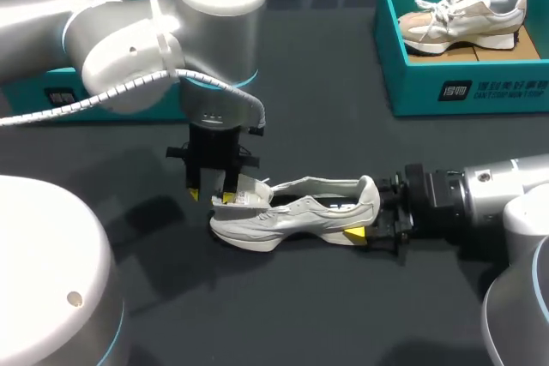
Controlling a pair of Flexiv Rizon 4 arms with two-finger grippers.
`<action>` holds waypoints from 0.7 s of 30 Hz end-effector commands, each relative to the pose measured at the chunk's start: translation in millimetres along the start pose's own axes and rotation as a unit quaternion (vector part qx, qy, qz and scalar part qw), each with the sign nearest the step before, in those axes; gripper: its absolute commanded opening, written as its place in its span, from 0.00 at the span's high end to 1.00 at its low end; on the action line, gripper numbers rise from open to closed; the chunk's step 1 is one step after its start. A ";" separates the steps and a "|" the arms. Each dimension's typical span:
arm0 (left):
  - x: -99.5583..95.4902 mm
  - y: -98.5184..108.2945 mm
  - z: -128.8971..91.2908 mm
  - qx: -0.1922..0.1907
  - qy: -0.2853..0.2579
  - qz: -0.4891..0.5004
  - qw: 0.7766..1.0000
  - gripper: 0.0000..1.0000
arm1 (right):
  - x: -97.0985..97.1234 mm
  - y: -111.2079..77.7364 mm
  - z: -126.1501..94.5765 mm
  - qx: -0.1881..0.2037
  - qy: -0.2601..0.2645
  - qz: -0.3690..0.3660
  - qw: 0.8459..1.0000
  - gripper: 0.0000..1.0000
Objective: Take the shoe out of the shoebox, open the shoe tongue, remove and reinsert the insole, then place the shoe into the shoebox
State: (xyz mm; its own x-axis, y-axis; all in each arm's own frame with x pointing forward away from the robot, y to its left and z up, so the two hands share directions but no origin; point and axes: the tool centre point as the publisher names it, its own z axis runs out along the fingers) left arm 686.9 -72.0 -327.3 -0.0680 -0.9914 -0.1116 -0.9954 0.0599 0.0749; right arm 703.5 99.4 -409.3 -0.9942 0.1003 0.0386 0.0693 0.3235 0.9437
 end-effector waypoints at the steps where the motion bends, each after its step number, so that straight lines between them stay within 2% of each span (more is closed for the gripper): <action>1: -13.5 7.3 -21.8 0.020 0.024 0.006 0.999 0.50 | 0.2 0.1 0.9 0.002 0.000 0.000 1.000 1.00; 8: 0.9 3.7 -59.9 0.058 0.076 0.036 0.995 0.47 | 0.2 0.1 0.9 0.002 0.000 0.000 1.000 1.00; 11: 12.4 1.6 -70.3 0.071 0.089 0.052 0.992 0.41 | 0.2 0.1 0.9 0.002 0.000 0.000 1.000 1.00; 15: 30.6 -1.8 -81.7 0.078 0.110 0.081 0.988 0.33 | 0.2 0.1 0.9 0.002 0.000 0.000 1.000 1.00; 21: 50.1 -3.6 -102.8 0.083 0.149 0.138 0.976 0.33 | 0.2 0.1 0.9 0.002 0.000 0.000 1.000 1.00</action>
State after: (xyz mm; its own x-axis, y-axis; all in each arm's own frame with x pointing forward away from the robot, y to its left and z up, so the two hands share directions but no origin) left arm 689.9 -131.4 -235.2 -0.3163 -0.9337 0.1677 -0.9473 0.3012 -0.1092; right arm 703.5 99.1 -409.6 -0.9942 0.1005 0.0386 0.0694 0.3235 0.9437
